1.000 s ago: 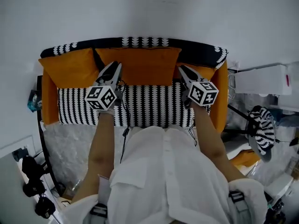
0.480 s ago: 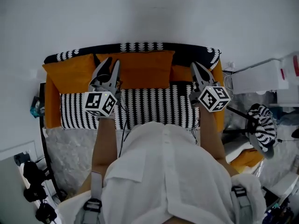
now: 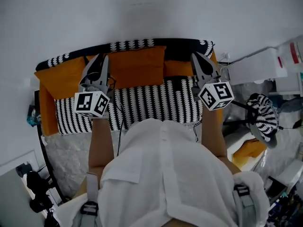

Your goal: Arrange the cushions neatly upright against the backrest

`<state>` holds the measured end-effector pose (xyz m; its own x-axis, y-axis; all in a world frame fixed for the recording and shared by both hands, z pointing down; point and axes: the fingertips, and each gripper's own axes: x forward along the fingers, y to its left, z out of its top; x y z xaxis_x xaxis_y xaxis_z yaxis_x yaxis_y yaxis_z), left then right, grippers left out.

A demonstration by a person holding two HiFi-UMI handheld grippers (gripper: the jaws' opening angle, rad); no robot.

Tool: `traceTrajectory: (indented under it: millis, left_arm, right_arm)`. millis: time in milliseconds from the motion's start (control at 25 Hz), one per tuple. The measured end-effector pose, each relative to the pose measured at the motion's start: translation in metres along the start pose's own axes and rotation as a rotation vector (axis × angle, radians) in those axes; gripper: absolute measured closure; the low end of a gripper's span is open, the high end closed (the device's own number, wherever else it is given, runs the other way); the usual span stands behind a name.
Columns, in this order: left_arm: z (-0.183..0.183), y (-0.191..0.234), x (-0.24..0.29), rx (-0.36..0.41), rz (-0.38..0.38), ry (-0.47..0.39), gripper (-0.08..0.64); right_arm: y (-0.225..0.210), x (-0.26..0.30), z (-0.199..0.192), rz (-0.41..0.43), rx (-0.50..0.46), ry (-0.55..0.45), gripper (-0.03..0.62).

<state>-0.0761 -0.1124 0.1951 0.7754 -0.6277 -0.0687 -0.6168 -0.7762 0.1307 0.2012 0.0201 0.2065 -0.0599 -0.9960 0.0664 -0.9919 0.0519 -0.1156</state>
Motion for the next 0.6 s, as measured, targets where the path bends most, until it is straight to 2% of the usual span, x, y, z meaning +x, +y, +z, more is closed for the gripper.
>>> traceTrajectory:
  millis: [600]
  left_arm:
    - [0.003,-0.007,0.015,0.01,-0.022,-0.005,0.482]
  right_arm:
    - [-0.008,0.003,0.017,0.005,-0.049,-0.028,0.586]
